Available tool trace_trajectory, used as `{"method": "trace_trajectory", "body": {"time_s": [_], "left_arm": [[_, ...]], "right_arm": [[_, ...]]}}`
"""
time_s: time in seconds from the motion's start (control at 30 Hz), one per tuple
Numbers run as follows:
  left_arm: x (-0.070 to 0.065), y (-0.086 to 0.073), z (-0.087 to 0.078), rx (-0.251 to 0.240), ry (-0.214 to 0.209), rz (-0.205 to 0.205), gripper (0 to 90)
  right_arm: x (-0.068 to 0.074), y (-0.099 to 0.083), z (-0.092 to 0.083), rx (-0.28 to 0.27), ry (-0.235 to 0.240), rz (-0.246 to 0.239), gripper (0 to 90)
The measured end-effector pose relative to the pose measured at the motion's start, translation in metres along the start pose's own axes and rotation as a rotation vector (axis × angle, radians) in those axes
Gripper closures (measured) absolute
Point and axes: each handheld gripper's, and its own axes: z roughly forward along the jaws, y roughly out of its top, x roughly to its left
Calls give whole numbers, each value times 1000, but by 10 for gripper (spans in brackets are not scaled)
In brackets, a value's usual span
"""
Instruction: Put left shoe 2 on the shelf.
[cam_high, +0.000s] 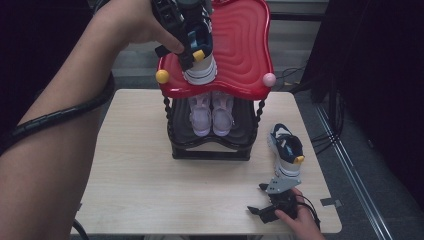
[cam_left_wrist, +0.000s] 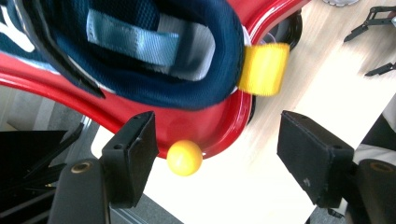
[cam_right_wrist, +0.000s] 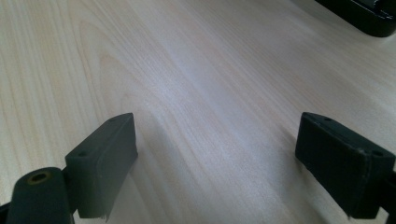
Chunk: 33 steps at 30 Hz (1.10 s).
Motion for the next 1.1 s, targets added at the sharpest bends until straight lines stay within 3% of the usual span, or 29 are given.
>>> {"method": "trace_trajectory", "body": {"time_s": [0.33,1.1], "left_arm": [[-3,-16,7,22,-21,-21,283],[-9,-66,26,-6,-52,-76,283]], "right_arm": [[0,0,0,0,-1,-1,120],[0,0,0,-1,0,-4,119]]}}
